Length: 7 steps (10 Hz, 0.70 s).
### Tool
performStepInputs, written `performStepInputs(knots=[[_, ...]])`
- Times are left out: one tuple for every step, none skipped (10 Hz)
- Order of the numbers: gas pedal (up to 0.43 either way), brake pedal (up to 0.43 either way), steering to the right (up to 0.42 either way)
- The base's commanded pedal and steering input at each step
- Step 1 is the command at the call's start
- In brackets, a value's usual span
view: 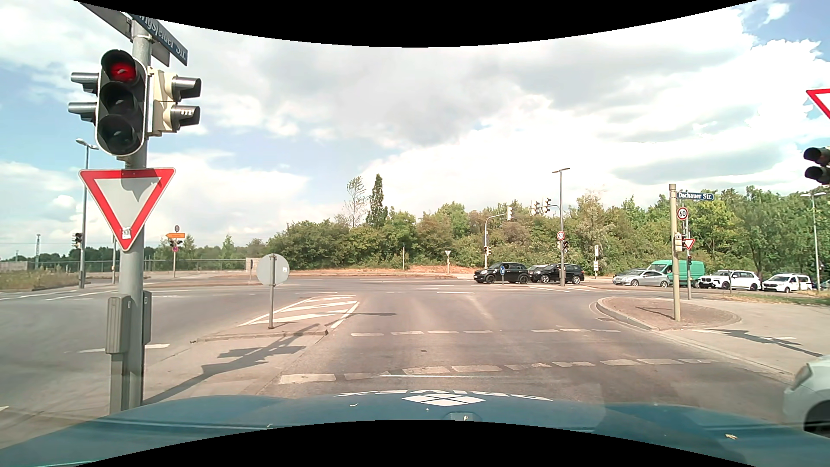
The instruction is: Follow the waypoints while adhering to traffic rules and regulations
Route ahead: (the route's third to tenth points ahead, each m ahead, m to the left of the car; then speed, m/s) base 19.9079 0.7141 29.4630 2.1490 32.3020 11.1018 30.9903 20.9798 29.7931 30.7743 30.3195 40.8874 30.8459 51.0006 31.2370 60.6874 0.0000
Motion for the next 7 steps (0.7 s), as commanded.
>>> performStepInputs(knots=[[0.0,0.335,-0.028],[0.0,0.335,-0.028],[0.0,0.335,-0.028],[0.0,0.335,-0.028],[0.0,0.335,-0.028],[0.0,0.335,-0.028],[0.0,0.335,-0.028]])
